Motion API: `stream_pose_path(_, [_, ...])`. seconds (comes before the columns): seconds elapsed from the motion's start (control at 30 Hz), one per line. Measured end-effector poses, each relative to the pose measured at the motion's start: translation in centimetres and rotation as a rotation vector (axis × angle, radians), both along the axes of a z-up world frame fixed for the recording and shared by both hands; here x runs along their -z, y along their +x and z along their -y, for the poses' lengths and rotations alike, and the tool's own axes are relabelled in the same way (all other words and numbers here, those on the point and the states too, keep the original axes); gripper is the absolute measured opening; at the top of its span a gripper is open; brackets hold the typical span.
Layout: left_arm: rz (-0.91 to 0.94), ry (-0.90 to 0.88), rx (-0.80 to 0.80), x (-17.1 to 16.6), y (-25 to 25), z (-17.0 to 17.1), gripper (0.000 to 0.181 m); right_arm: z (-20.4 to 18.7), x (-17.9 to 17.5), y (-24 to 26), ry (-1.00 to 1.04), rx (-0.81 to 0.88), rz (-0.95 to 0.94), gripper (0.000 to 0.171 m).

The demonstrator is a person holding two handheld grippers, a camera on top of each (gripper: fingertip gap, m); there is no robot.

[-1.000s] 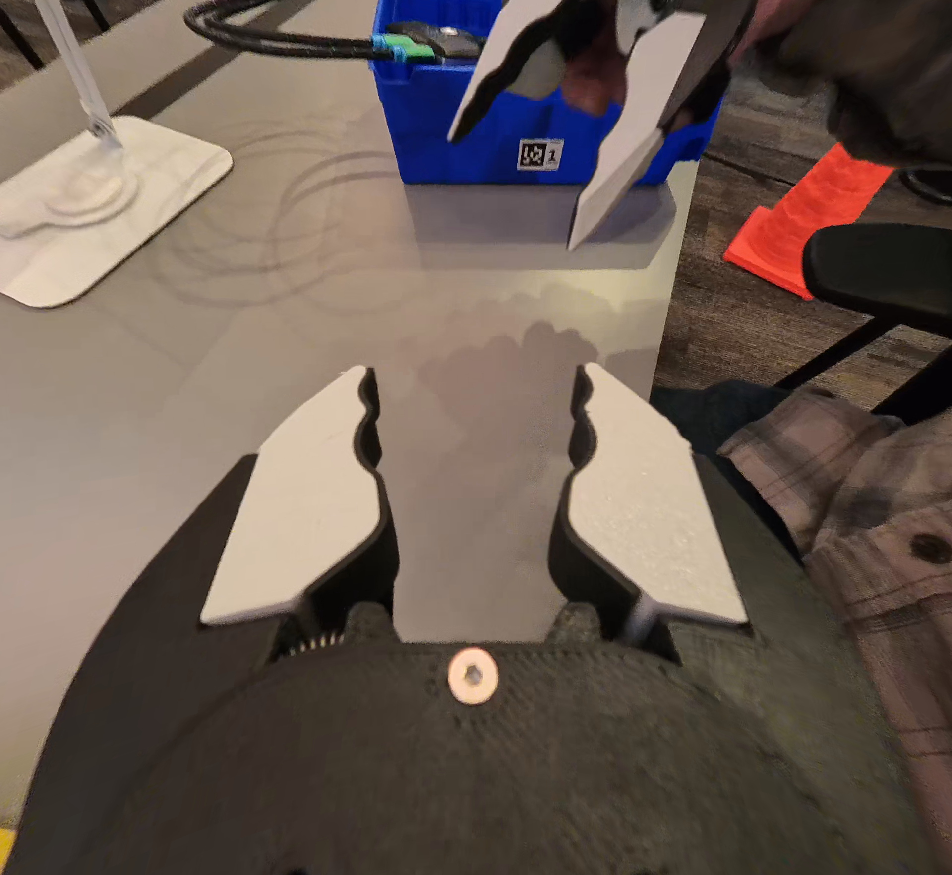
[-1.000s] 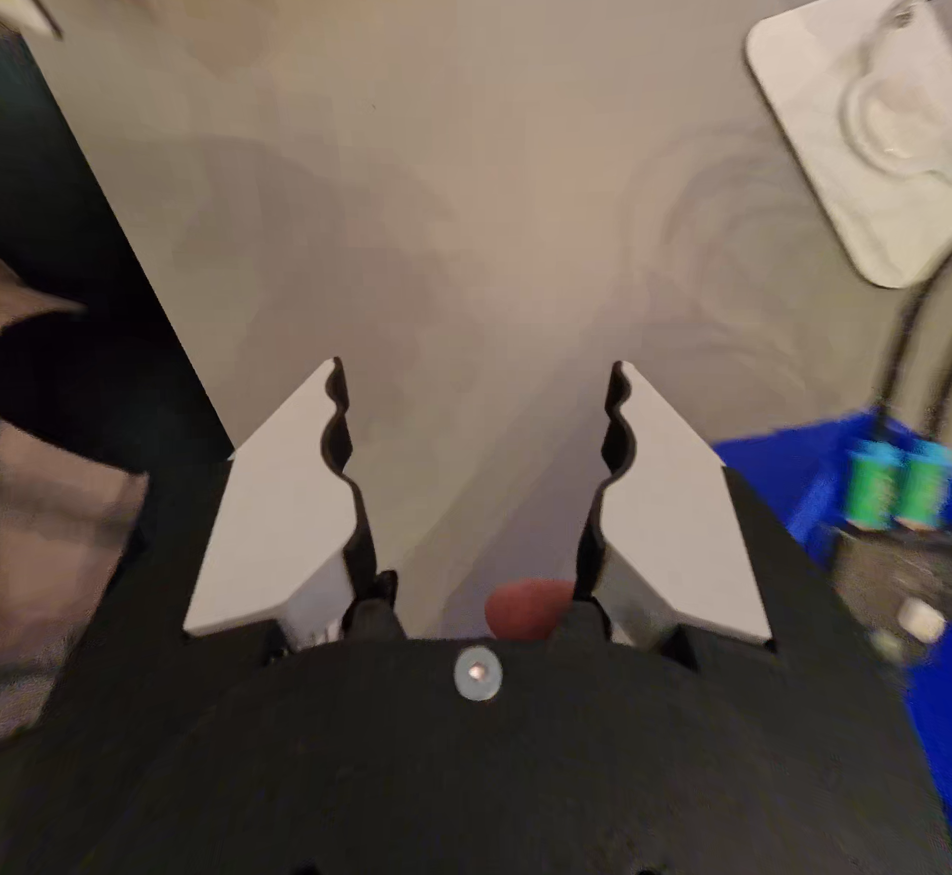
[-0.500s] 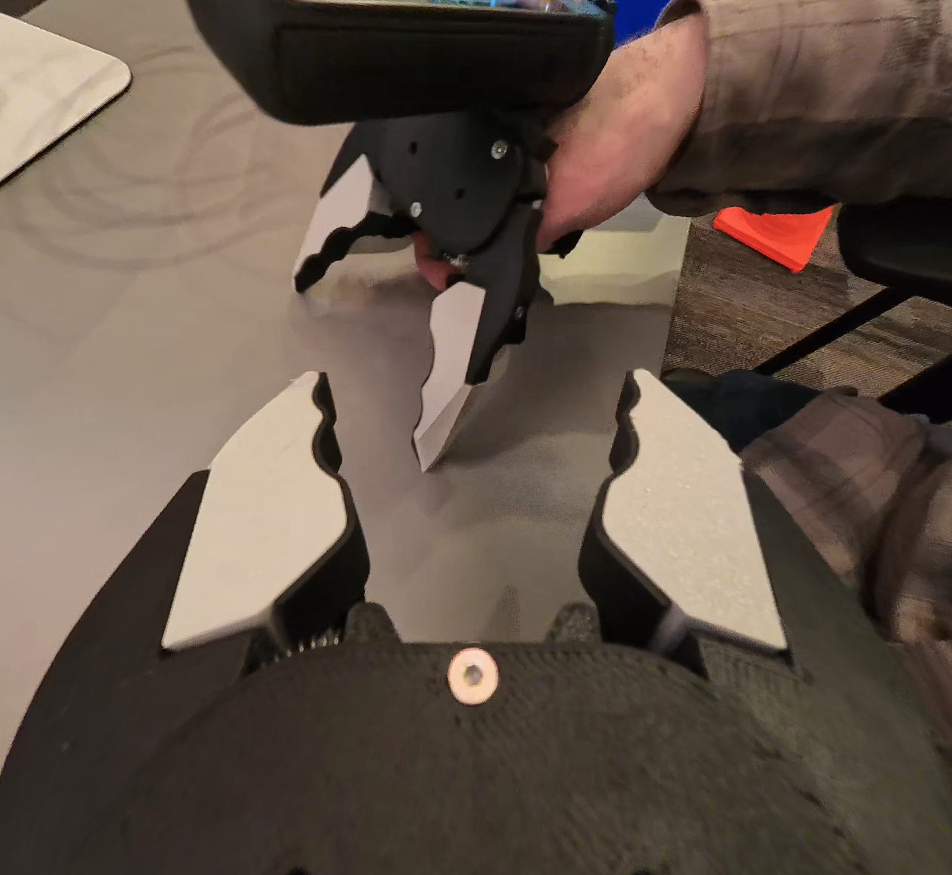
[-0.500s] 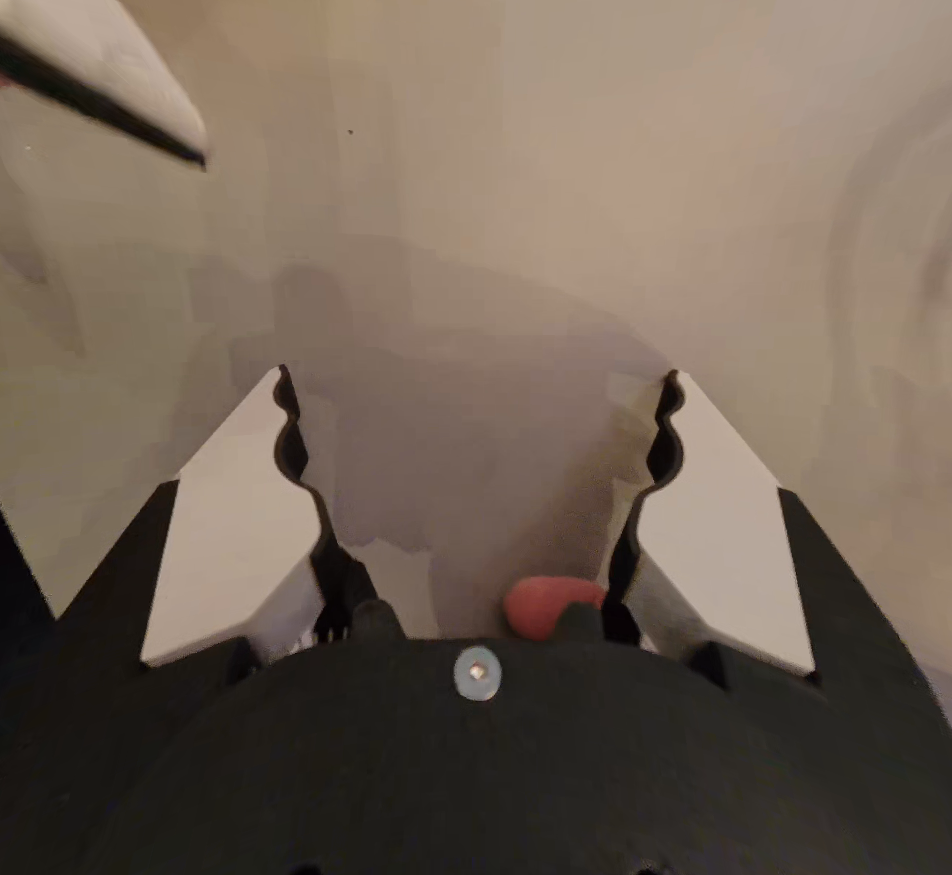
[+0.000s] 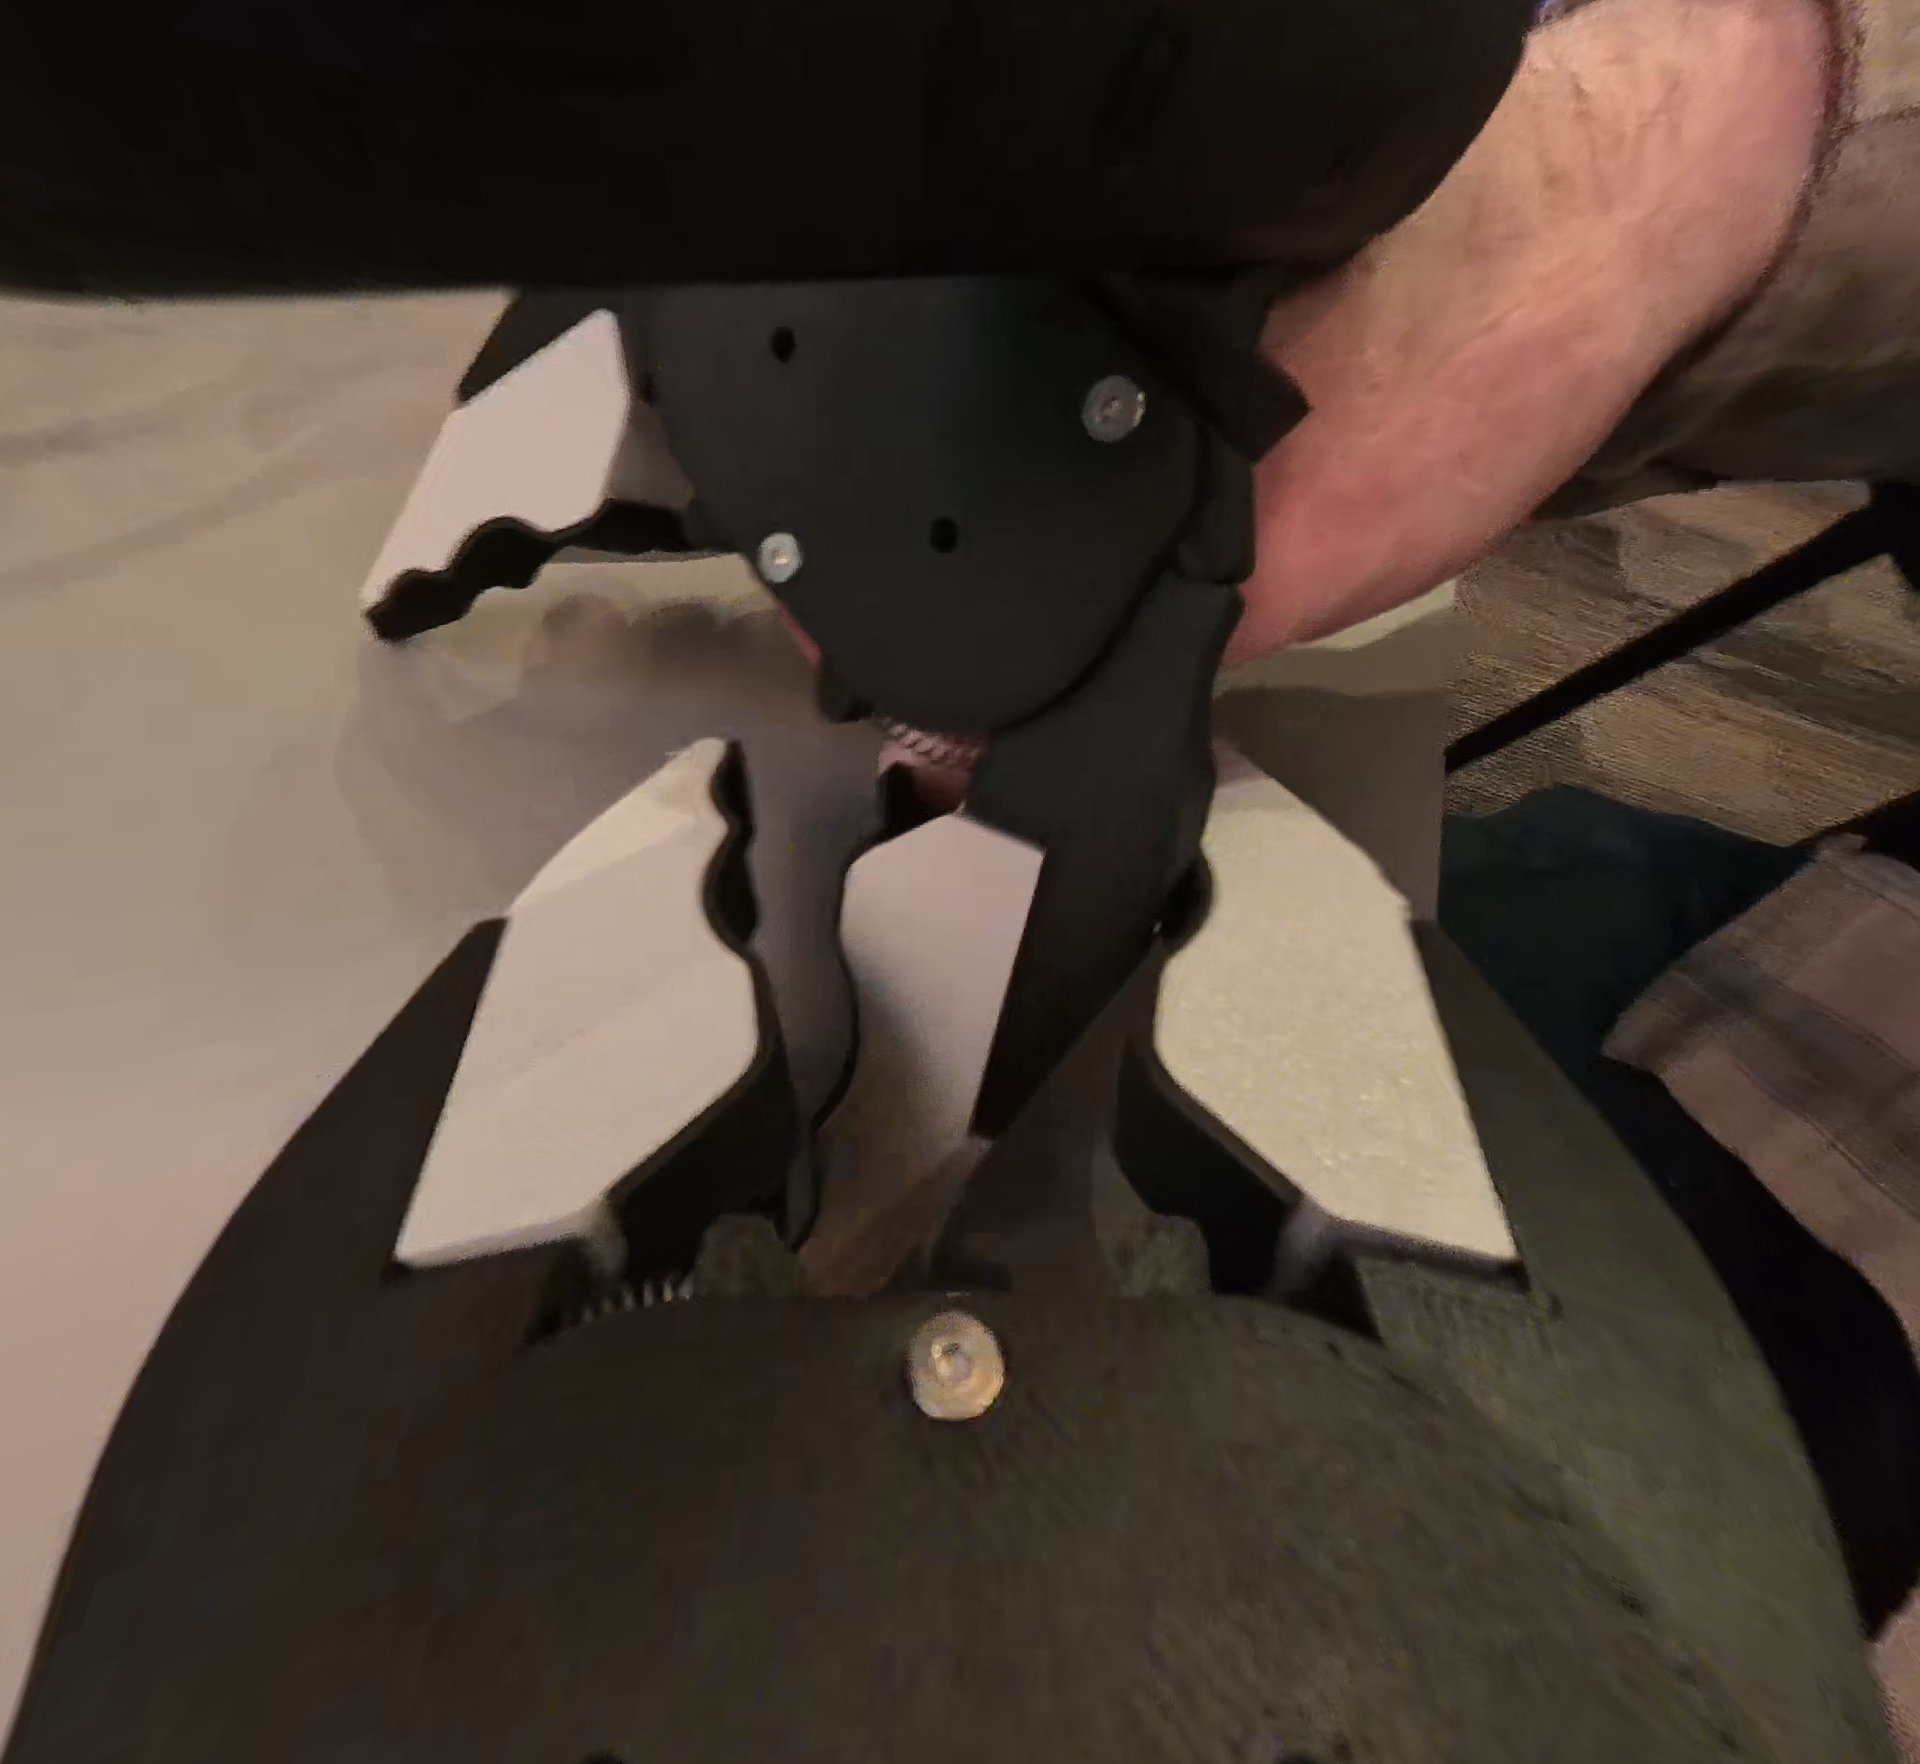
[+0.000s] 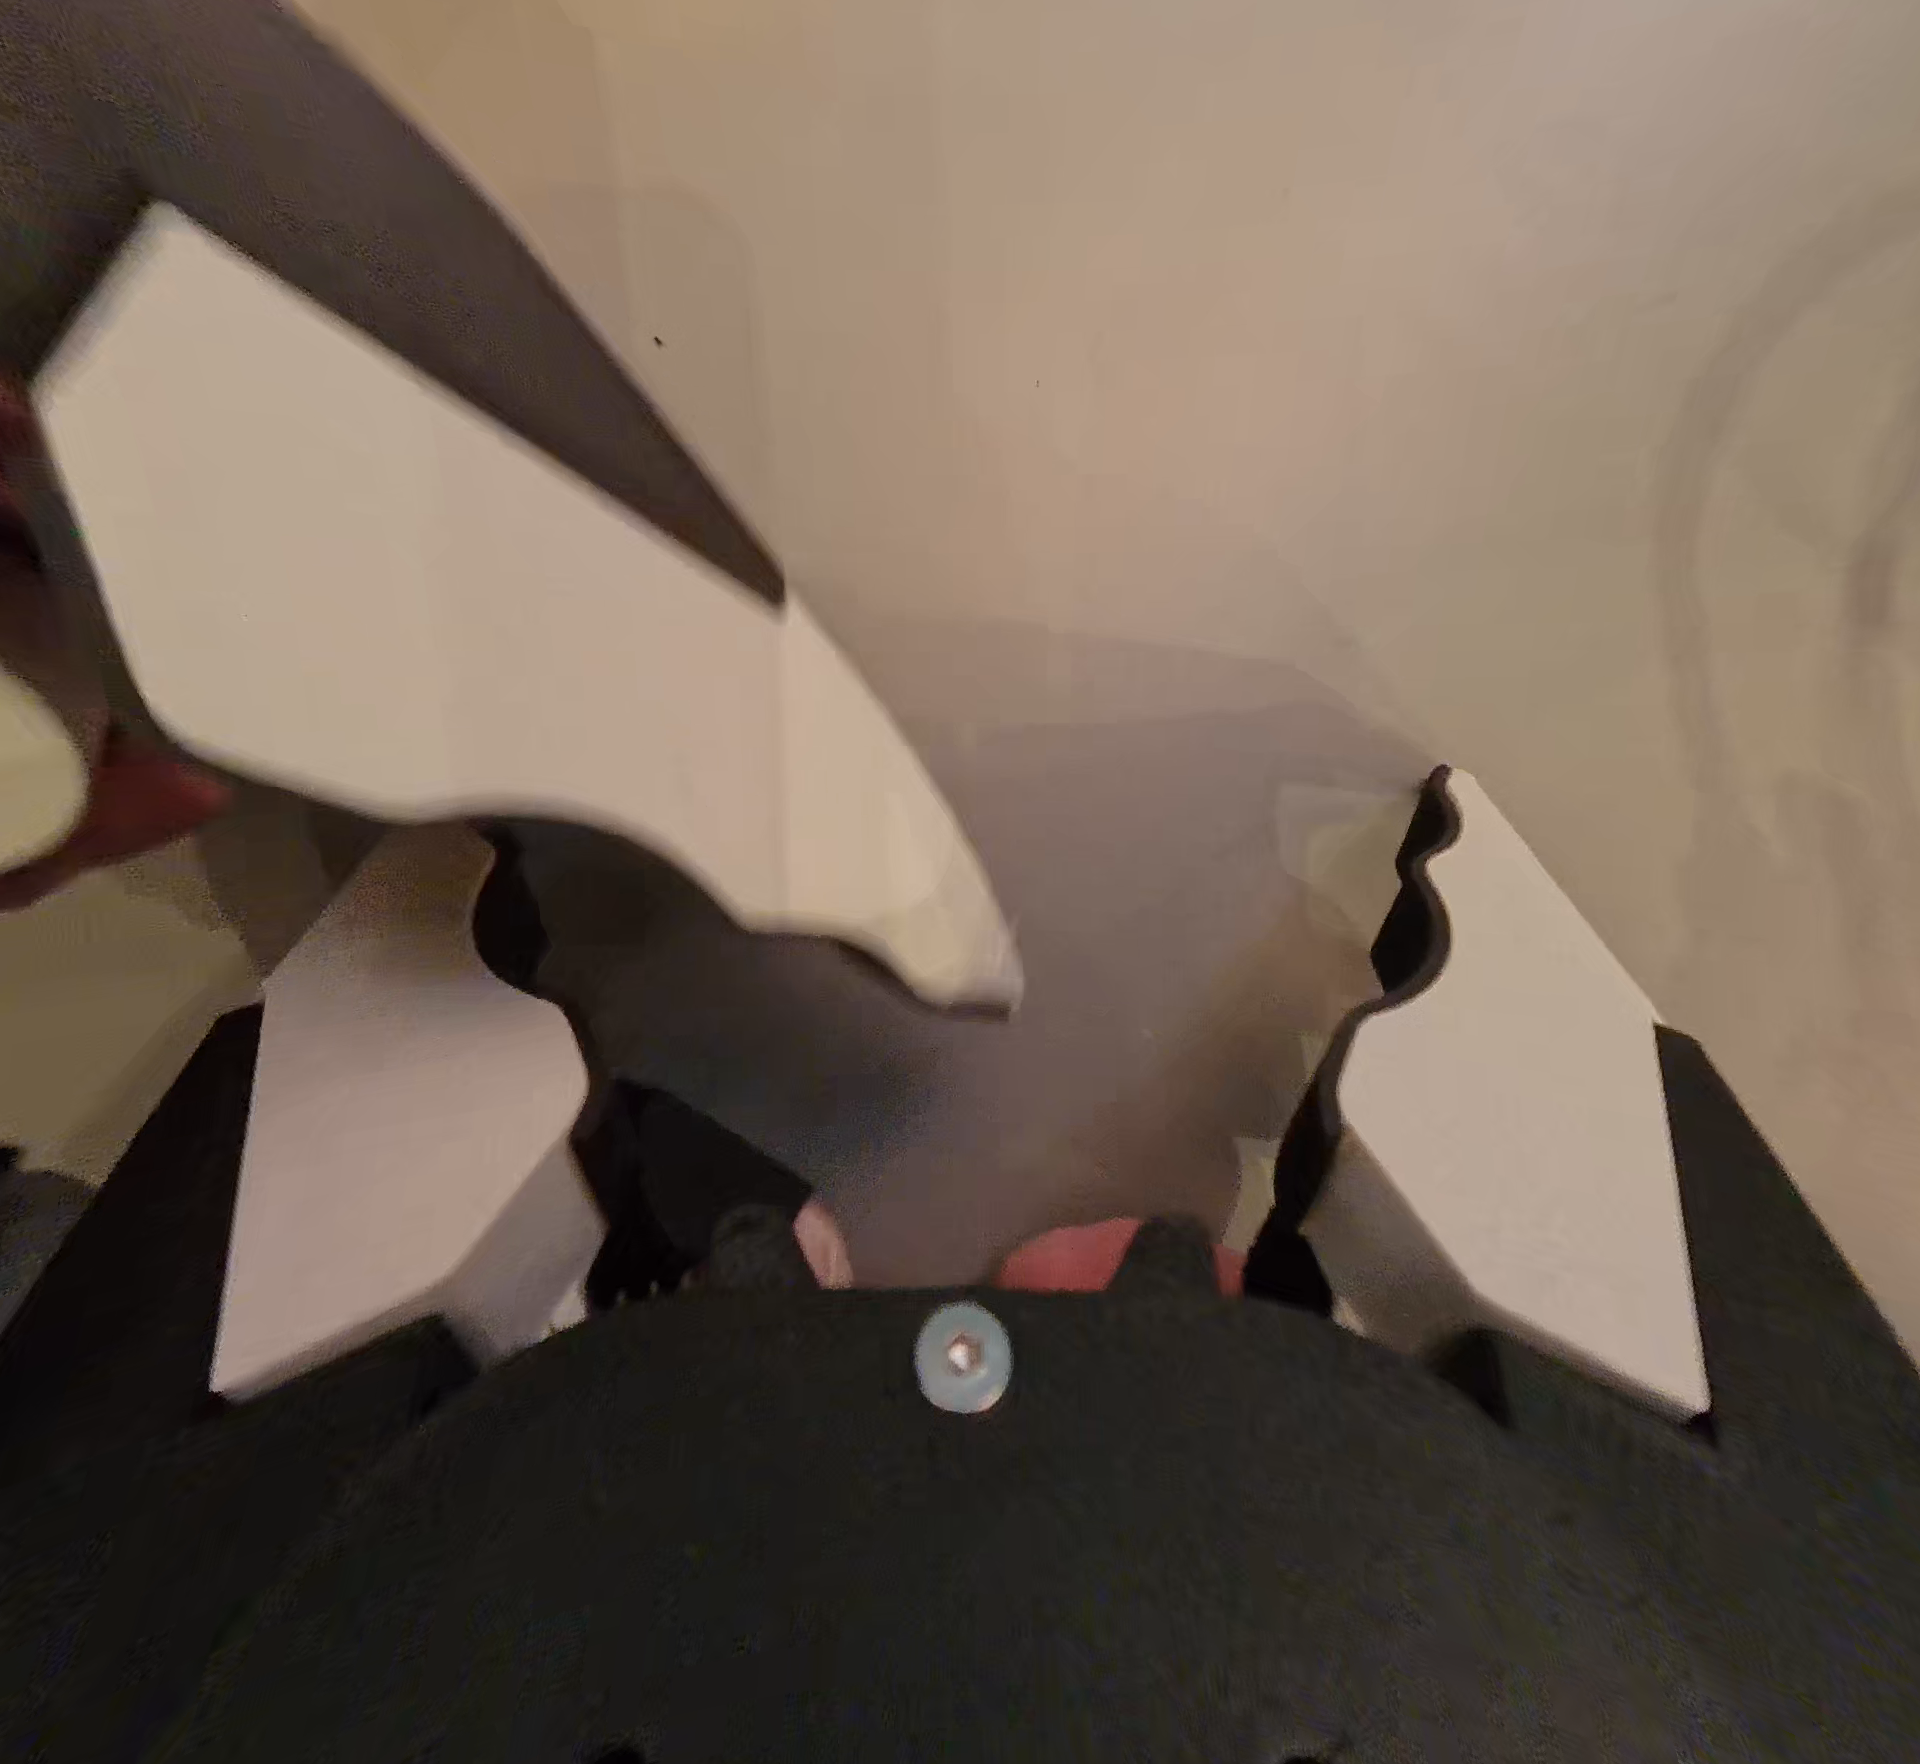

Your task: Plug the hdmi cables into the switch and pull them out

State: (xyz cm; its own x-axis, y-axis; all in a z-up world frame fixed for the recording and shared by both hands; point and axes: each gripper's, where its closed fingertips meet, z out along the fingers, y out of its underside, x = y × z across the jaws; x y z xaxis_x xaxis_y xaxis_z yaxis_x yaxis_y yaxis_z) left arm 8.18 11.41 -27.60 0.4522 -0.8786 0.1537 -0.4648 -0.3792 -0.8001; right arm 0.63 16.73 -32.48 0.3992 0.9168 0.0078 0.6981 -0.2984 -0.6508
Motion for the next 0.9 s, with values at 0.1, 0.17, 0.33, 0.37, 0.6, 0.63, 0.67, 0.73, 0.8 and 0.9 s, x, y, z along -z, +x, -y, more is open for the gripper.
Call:
stream_pose_path(0.1, [0.009,0.010,0.045,0.5,0.9,0.5,0.060,0.0,0.0,0.1,0.008,-0.003,-0.014,0.160])
stream_pose_path(0.17, [-0.022,0.040,0.053,0.6,0.9,0.4,0.057,-0.1,-0.1,0.2,0.011,0.003,-0.020,0.160])
stream_pose_path(0.33, [-0.054,0.098,0.070,0.6,0.7,0.5,0.052,0.0,-0.1,0.7,0.011,0.046,-0.006,0.160])
stream_pose_path(0.37, [-0.055,0.101,0.065,0.6,0.7,0.5,0.052,0.1,-0.1,0.7,0.006,0.043,-0.003,0.160])
stream_pose_path(0.6, [-0.067,0.102,0.056,0.7,0.3,-0.6,0.051,-0.9,-0.2,0.0,0.012,0.026,-0.033,0.159])
stream_pose_path(0.63, [-0.059,0.090,0.053,0.7,0.3,-0.6,0.053,-1.0,-0.2,-0.1,0.013,0.033,-0.032,0.159])
stream_pose_path(0.67, [-0.055,0.074,0.042,0.7,0.1,-0.7,0.058,-1.0,-0.2,-0.1,0.013,0.038,-0.031,0.160])
stream_pose_path(0.73, [-0.042,0.048,-0.006,0.8,-0.7,-1.0,0.086,-1.0,-0.2,-0.1,0.013,0.040,-0.032,0.159])
stream_pose_path(0.8, [0.008,0.051,-0.043,0.2,-1.6,-0.9,0.114,-1.0,-0.2,-0.1,0.013,0.040,-0.032,0.159])
stream_pose_path(0.9, [0.080,0.072,-0.136,-0.9,-3.3,-1.3,0.116,-1.0,-0.2,-0.2,0.013,0.040,-0.032,0.159])
